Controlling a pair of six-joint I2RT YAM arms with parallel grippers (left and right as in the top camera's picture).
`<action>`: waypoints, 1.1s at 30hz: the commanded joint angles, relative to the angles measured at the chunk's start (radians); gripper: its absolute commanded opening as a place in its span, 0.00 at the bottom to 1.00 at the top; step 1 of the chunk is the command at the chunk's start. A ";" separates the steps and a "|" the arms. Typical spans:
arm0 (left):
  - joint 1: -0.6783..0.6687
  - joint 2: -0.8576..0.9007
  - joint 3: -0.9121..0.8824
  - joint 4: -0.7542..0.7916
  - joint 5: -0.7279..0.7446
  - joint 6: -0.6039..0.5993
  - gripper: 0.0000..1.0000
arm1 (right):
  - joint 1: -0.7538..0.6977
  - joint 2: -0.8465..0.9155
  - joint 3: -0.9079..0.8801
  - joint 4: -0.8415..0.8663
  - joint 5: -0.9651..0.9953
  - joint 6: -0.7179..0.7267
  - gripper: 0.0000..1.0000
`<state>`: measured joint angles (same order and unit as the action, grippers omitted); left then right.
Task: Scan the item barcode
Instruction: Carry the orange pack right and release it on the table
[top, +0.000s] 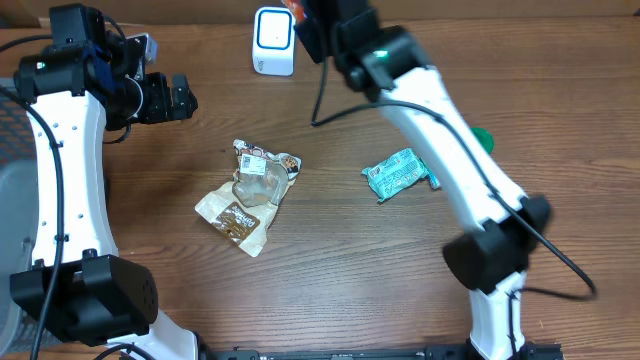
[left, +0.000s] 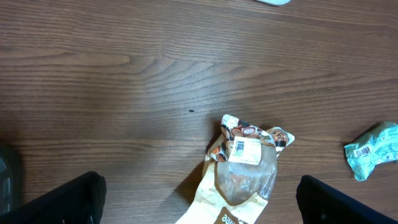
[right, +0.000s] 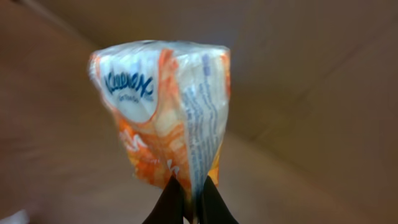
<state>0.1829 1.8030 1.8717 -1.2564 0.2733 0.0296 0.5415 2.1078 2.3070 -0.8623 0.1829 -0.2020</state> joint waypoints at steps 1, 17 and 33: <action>-0.006 0.009 0.003 0.001 0.007 0.016 1.00 | -0.040 -0.057 0.005 -0.167 -0.299 0.297 0.04; -0.006 0.009 0.003 0.001 0.007 0.016 1.00 | -0.105 -0.050 -0.204 -0.687 -0.454 0.344 0.04; -0.006 0.009 0.003 0.002 0.008 0.016 1.00 | -0.105 -0.050 -0.715 -0.560 -0.423 0.355 0.04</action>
<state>0.1829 1.8030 1.8717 -1.2564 0.2729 0.0296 0.4335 2.0544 1.6337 -1.4315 -0.2710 0.1509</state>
